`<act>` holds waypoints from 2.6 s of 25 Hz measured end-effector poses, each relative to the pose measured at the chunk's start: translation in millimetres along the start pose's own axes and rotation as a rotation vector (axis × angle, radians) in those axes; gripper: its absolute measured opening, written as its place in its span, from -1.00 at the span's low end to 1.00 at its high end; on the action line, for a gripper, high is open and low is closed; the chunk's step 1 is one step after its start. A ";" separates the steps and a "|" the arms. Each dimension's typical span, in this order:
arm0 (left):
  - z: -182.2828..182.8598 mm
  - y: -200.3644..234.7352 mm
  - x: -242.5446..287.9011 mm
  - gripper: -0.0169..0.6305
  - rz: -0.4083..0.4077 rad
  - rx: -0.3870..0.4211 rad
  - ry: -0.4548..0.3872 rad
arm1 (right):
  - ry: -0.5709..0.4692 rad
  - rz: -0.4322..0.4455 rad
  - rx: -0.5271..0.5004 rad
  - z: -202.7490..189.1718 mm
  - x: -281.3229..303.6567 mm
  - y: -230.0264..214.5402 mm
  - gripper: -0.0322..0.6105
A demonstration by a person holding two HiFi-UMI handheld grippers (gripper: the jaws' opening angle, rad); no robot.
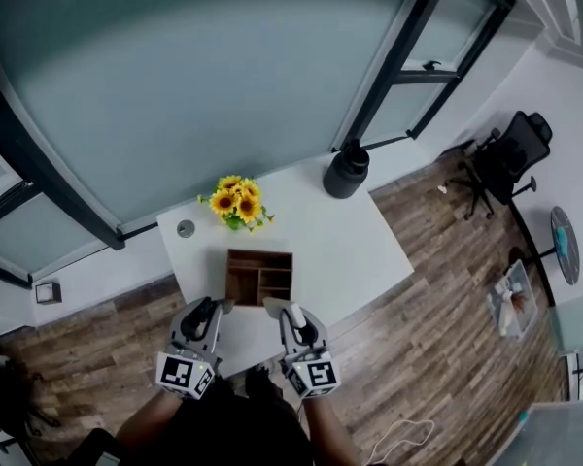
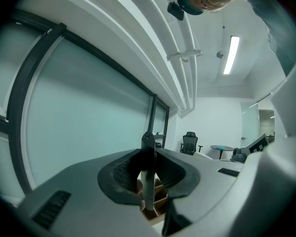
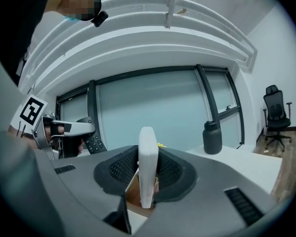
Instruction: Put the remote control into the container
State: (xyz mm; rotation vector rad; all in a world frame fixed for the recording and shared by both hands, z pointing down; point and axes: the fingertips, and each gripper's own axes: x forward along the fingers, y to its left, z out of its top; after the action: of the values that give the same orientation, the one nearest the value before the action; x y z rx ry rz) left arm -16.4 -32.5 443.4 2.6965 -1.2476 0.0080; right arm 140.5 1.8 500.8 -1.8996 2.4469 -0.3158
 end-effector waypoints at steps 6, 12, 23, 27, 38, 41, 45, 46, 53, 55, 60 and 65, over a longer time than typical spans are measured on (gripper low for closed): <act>-12.0 1.3 8.0 -0.68 0.008 -0.005 0.024 | 0.018 0.024 0.003 -16.0 12.4 -7.7 -0.61; -19.0 1.3 14.7 -0.68 0.015 0.000 0.037 | 0.091 0.071 0.016 -24.7 25.1 -5.1 -0.61; -32.8 4.7 24.4 -0.68 0.033 -0.008 0.052 | 0.125 0.113 -0.027 -49.6 46.3 -12.2 -0.61; -36.8 7.3 27.2 -0.68 0.038 -0.011 0.062 | 0.125 0.115 -0.040 -61.0 52.4 -16.9 -0.61; -41.5 15.7 30.4 -0.68 0.061 -0.028 0.075 | 0.111 0.171 -0.109 -70.6 63.2 -18.0 -0.61; -42.6 15.1 30.9 -0.68 0.059 -0.028 0.078 | 0.111 0.222 -0.184 -69.8 62.5 -9.4 -0.61; -44.2 16.3 33.1 -0.68 0.056 -0.023 0.086 | 0.111 0.263 -0.224 -68.8 63.5 -7.4 -0.61; -44.7 16.1 33.8 -0.68 0.057 -0.025 0.087 | 0.114 0.274 -0.239 -69.3 63.6 -7.0 -0.61; -48.5 14.0 35.7 -0.68 0.059 -0.035 0.087 | 0.151 0.311 -0.288 -81.4 63.6 -5.2 -0.61; -49.1 14.2 36.0 -0.68 0.059 -0.033 0.088 | 0.155 0.312 -0.286 -84.9 65.0 -6.2 -0.61; -48.5 14.1 36.3 -0.68 0.070 -0.040 0.087 | 0.169 0.314 -0.270 -91.0 67.5 -8.8 -0.61; -50.7 12.9 36.2 -0.68 0.070 -0.036 0.092 | 0.183 0.318 -0.270 -100.0 70.2 -11.2 -0.61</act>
State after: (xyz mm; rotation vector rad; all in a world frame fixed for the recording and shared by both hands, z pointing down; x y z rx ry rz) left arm 0.7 -60.2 498.1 2.5899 -1.3006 0.1166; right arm 118.8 -54.1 607.9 -1.5807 2.9933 -0.1592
